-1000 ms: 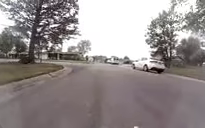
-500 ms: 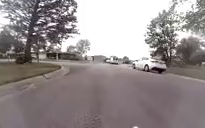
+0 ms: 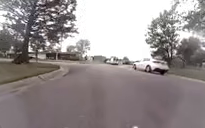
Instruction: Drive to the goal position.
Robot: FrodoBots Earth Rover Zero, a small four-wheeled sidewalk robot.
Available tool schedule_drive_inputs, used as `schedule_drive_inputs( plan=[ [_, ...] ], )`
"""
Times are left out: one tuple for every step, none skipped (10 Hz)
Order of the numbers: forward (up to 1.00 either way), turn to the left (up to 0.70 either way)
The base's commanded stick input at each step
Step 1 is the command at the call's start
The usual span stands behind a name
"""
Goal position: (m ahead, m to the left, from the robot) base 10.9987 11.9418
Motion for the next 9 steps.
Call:
schedule_drive_inputs(
  plan=[
    [0.70,0.00],
    [0.70,0.00],
    [0.70,0.00],
    [0.70,0.00],
    [0.70,0.00],
    [0.70,0.00],
    [0.70,0.00],
    [0.70,0.00],
    [0.70,0.00]
  ],
)
